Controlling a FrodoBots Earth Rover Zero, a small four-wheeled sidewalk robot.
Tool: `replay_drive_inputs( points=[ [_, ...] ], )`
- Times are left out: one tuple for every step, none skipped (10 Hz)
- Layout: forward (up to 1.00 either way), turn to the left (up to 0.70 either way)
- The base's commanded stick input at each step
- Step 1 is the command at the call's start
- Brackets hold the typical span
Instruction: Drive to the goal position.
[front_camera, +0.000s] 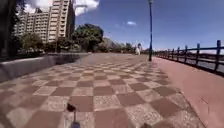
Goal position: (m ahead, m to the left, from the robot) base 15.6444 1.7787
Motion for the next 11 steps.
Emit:
replay_drive_inputs(
  points=[
    [0.85,0.0],
    [0.99,0.0],
    [1.0,0.0],
    [1.0,0.0],
    [1.0,0.0],
    [1.0,0.0],
    [1.0,0.0],
    [1.0,0.0],
    [1.0,0.0],
    [1.0,0.0],
    [1.0,0.0]
  ],
)
